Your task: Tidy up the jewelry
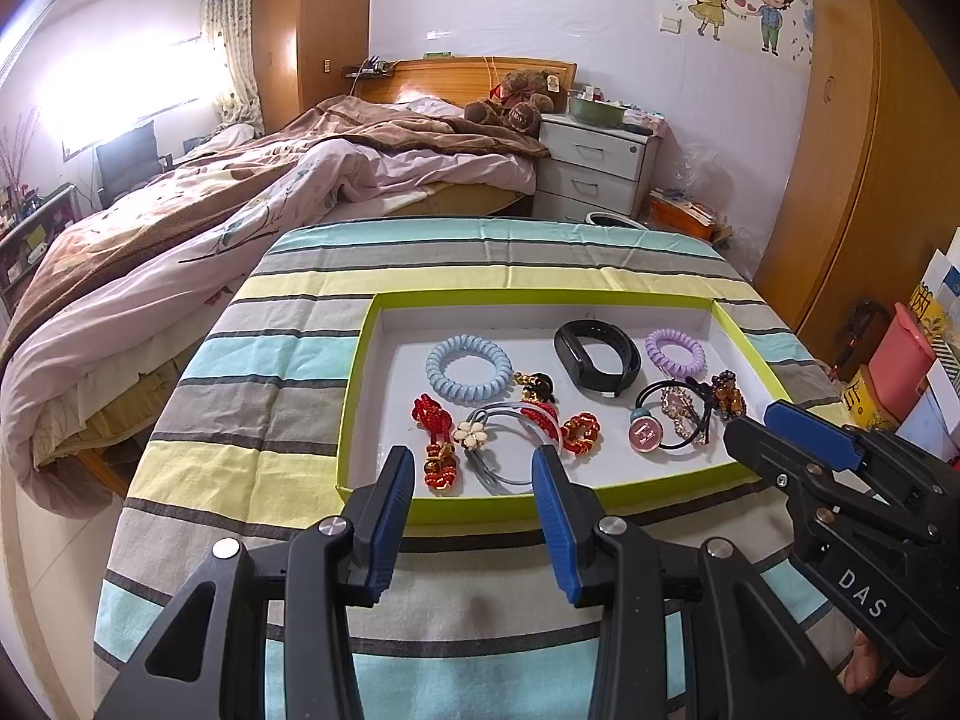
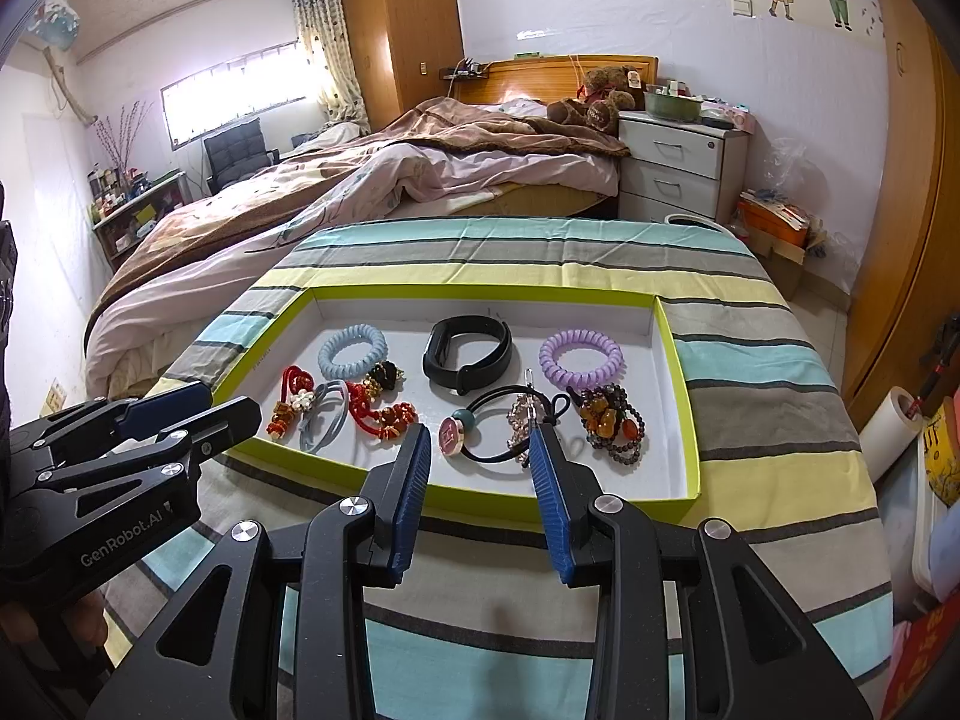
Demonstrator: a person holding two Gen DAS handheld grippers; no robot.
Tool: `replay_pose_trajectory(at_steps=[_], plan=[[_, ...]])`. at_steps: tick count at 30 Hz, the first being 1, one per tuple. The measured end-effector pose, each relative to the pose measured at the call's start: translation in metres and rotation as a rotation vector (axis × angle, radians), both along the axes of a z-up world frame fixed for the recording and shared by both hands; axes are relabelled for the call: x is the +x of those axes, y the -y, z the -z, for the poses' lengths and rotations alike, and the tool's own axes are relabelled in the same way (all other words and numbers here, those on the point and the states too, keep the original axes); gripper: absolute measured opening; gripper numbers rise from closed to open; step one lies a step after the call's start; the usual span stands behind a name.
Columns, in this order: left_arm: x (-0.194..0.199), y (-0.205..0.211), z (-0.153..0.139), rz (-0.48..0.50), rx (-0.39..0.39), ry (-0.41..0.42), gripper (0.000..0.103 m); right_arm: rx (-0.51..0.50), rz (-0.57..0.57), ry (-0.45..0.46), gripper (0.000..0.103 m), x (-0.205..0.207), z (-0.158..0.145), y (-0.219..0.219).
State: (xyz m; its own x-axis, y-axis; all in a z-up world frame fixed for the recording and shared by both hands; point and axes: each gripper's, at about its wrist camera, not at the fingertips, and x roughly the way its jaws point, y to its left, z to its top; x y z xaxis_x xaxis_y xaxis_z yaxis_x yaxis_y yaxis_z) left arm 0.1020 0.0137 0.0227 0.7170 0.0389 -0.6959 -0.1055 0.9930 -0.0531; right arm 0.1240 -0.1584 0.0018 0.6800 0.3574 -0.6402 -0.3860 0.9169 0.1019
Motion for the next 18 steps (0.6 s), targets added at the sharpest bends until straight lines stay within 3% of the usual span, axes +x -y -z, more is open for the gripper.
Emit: replay_pose_trajectory(at_steps=[18], plan=[[0.0017,0.0002,-0.0013,-0.012,-0.004,-0.001,0.041,0.0,0.002,0.0,0.035,0.0002,-0.0003,-0.0001]])
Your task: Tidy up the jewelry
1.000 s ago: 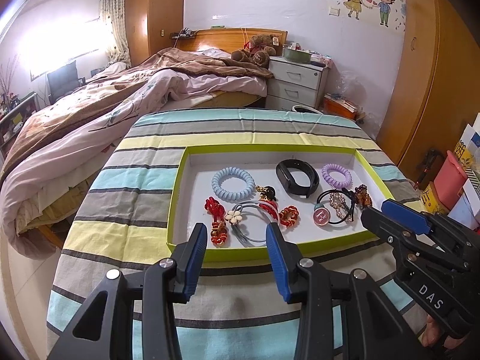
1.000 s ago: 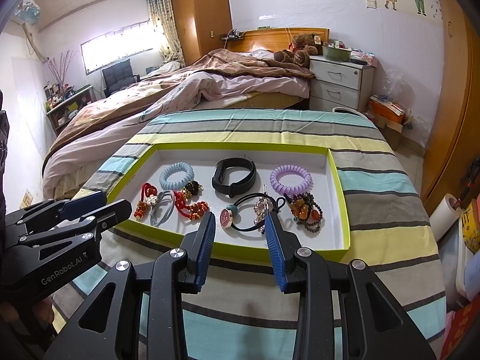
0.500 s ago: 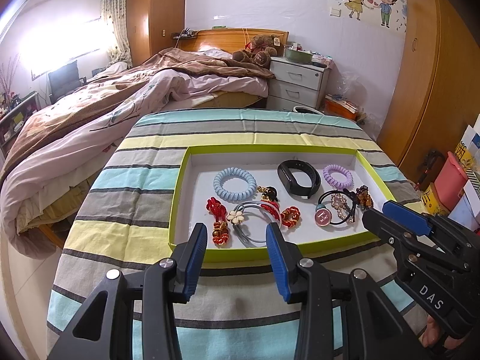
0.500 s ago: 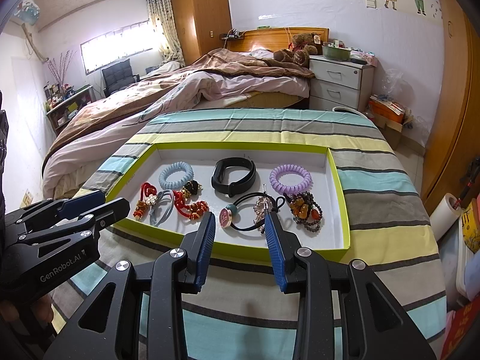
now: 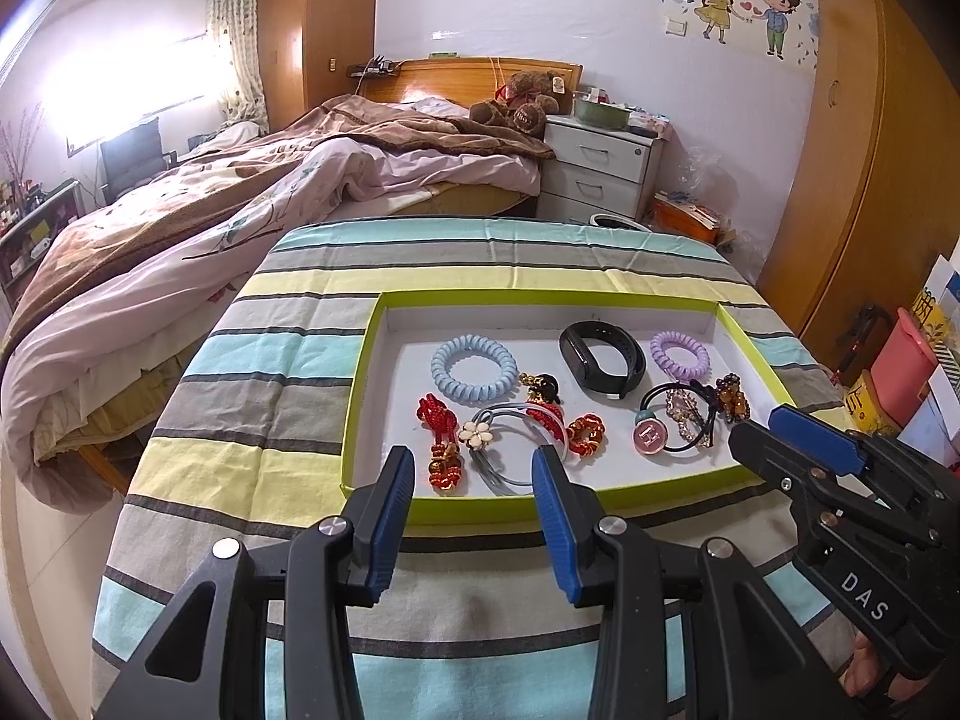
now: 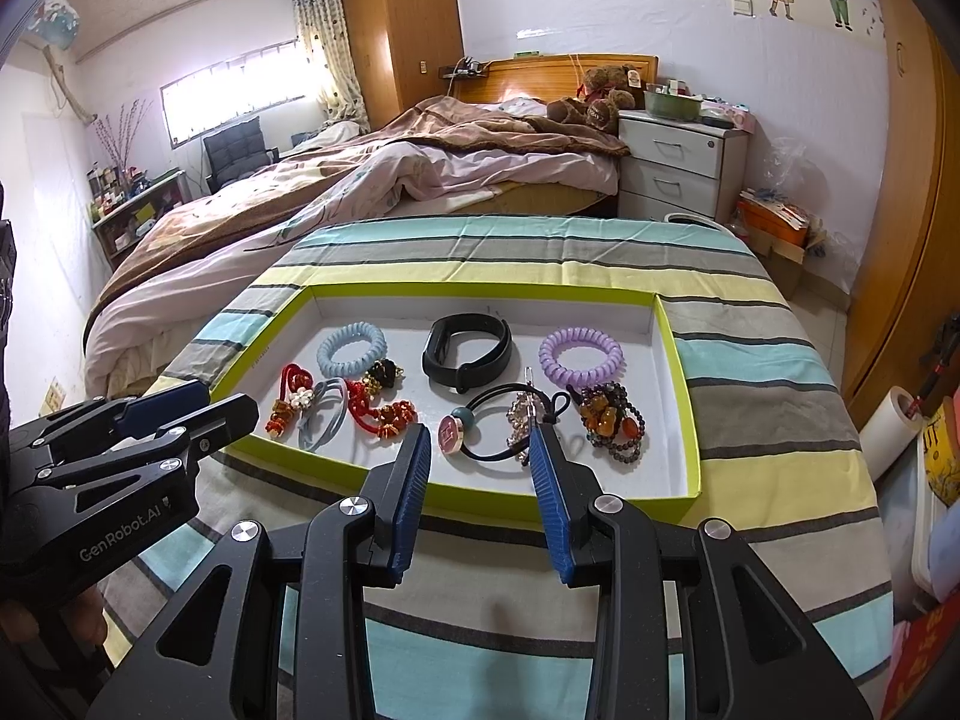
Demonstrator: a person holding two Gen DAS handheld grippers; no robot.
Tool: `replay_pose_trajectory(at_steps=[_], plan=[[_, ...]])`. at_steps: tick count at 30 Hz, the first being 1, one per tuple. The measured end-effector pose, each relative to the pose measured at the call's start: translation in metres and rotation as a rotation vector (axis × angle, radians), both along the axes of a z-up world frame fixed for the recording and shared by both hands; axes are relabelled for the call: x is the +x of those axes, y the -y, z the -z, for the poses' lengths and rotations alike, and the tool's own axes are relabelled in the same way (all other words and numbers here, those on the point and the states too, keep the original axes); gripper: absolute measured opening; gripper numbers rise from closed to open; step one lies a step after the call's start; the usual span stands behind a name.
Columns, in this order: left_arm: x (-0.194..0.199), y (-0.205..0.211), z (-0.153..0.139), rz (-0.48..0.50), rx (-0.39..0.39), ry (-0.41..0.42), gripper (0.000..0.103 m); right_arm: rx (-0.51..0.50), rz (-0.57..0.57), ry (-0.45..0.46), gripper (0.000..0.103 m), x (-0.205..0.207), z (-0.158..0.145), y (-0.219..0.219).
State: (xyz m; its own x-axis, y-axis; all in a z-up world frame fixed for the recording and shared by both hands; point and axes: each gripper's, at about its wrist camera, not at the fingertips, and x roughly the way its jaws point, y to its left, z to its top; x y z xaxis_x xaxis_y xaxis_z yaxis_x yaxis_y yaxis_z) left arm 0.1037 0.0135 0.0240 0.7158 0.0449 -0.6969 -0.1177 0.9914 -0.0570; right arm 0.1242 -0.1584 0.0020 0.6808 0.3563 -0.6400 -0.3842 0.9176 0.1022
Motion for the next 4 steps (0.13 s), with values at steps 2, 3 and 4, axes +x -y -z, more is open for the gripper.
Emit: replay_pose_trajectory(at_steps=[2,3,4], plan=[[0.0002,0.0001,0.0002,-0.003,0.0,-0.001,0.041,0.001,0.003,-0.001,0.035,0.0,0.0016,0.0002],[0.0004,0.0004,0.0003,-0.006,0.0,-0.002,0.041,0.001,0.004,-0.002,0.035,0.0001,0.0026,0.0005],[0.0004,0.0003,0.0004,-0.007,0.0,-0.003,0.041,0.001,0.005,-0.002,0.035,0.0001,0.0032,0.0006]])
